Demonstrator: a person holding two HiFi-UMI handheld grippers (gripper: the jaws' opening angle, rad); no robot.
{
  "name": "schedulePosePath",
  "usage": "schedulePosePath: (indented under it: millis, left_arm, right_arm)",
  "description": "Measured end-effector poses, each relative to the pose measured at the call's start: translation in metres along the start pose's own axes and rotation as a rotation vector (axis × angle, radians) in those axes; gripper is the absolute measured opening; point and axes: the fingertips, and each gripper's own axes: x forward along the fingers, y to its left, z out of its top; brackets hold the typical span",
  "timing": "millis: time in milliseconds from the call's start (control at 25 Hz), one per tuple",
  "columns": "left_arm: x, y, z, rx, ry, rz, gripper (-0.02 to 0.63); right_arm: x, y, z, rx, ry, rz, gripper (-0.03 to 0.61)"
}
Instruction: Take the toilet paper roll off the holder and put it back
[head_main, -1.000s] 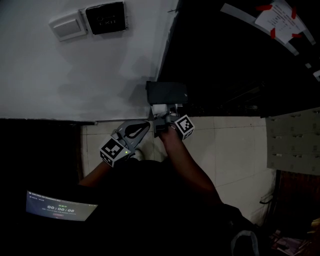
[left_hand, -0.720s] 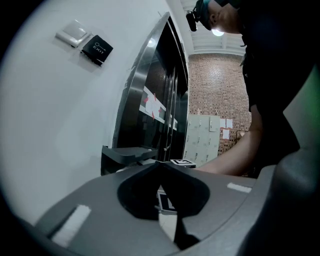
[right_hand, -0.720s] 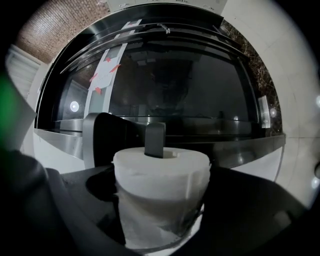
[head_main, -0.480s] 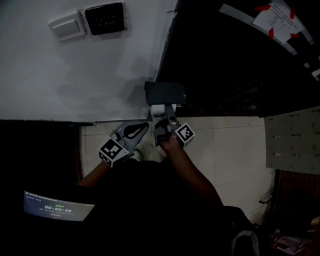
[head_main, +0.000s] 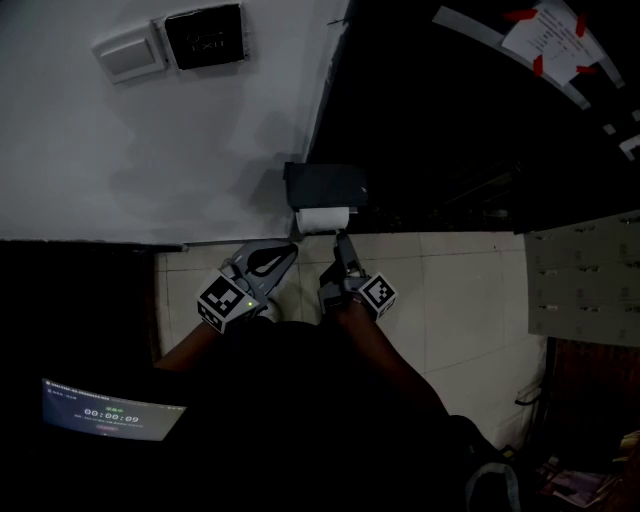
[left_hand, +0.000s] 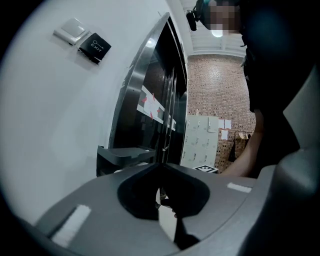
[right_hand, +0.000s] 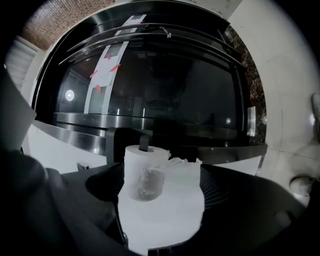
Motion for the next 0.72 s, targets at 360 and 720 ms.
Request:
schedulePosePath:
  millis: [360, 720]
  left_arm:
    - [0.001, 0.002, 0.003, 0.003, -0.003, -0.003, 0.004]
    - [0.004, -0.003, 0.007, 0.011, -0.003, 0.015, 0.003]
  right_arm:
    - [-0.001, 0.083, 0.02, -0.479, 0.084, 0.196, 0.463]
    - [-0.011, 0.14, -0.002, -1.329, 0.262, 0.289, 0.463]
